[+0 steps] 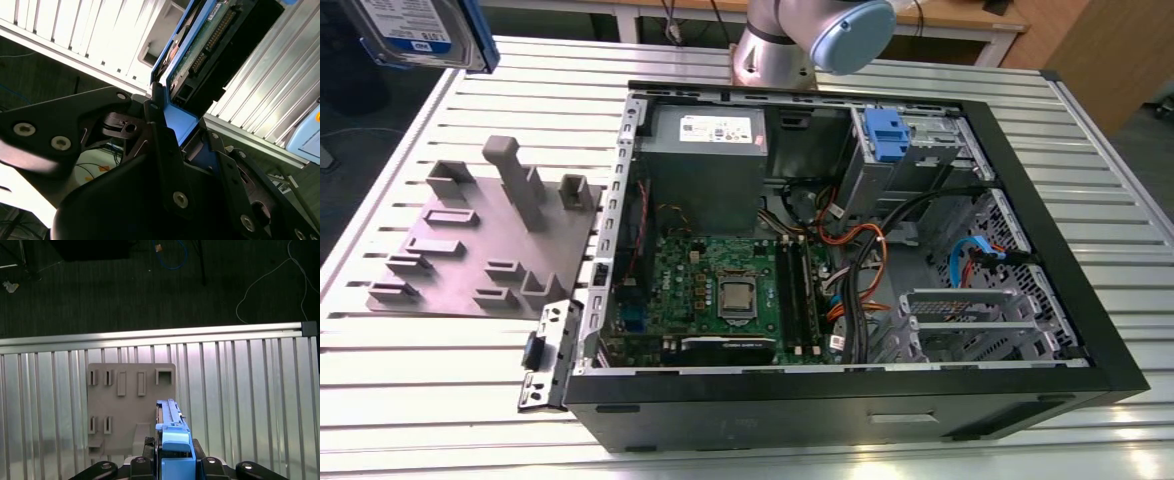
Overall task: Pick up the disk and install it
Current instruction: 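Pick up the disk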
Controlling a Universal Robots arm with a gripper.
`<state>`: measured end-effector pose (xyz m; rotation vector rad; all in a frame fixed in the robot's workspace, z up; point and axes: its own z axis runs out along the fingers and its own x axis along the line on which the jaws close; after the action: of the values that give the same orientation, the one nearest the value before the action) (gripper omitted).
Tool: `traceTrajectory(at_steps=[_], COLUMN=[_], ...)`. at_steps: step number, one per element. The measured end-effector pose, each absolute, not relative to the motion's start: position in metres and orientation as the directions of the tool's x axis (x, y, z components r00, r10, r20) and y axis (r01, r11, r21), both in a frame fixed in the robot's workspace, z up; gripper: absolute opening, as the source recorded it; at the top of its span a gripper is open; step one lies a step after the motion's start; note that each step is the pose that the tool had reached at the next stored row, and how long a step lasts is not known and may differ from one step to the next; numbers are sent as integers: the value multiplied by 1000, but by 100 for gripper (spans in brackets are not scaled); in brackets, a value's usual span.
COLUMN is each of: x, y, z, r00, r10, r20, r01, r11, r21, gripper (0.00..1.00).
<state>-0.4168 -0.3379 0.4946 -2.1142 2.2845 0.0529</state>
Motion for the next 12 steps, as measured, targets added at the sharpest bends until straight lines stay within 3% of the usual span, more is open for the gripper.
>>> traceTrajectory(at_steps=[12], x=[-413], y=[-338], z=[495], r00=[-77], r10=[-996], r20=[-44], r01=[-997], r11=[77], r21=[6], gripper=[36])
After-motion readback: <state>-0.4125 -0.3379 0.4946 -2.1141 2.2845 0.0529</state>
